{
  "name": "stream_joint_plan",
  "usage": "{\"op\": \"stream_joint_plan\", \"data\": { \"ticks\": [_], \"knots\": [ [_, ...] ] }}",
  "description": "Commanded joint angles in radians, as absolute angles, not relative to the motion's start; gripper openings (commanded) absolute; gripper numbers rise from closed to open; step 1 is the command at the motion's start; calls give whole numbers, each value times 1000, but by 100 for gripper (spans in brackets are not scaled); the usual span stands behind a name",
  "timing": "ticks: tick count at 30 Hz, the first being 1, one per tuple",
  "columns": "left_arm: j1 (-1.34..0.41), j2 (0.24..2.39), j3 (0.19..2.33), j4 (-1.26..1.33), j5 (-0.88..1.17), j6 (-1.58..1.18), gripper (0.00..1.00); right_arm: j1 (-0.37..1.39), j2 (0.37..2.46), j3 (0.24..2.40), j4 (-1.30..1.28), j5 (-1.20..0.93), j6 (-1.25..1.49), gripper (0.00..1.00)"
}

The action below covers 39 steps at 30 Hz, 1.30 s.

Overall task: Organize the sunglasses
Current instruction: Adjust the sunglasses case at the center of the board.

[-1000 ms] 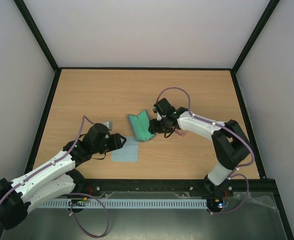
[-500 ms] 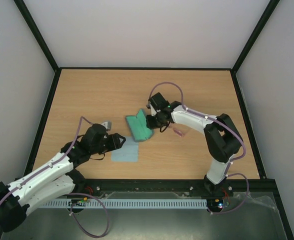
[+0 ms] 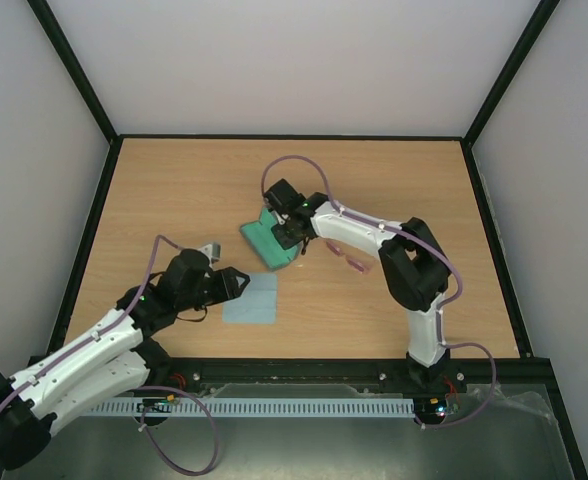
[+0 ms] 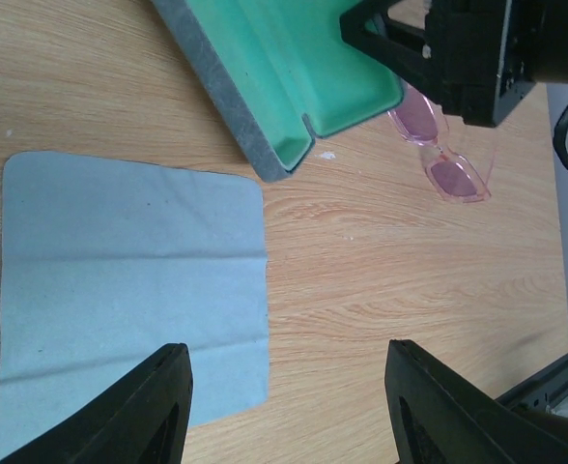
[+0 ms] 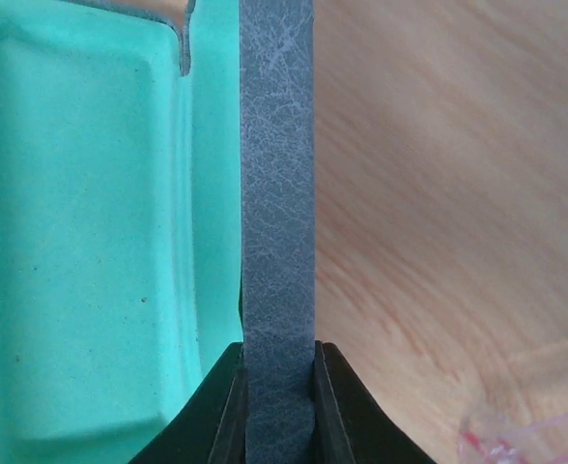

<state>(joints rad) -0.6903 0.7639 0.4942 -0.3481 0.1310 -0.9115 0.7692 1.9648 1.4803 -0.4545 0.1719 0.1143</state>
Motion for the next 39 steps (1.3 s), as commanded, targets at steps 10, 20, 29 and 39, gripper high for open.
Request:
{"op": "stream_joint_plan", "data": {
  "ticks": [10,20,29,39],
  "knots": [
    [-686,722,479,-397,115,-926,58,900,1990,1441,-238,549,-206,19],
    [-668,868,520,-294,82,-888,64,918,1957,1445,-253,527,-164,59],
    [-607,975,561,-237,97,-845,66,916,1826,1464,-441,561,105,73],
    [-515,935,539,-246,154,-821,66,899,1575,1043,-312,242,538,34]
  ]
}}
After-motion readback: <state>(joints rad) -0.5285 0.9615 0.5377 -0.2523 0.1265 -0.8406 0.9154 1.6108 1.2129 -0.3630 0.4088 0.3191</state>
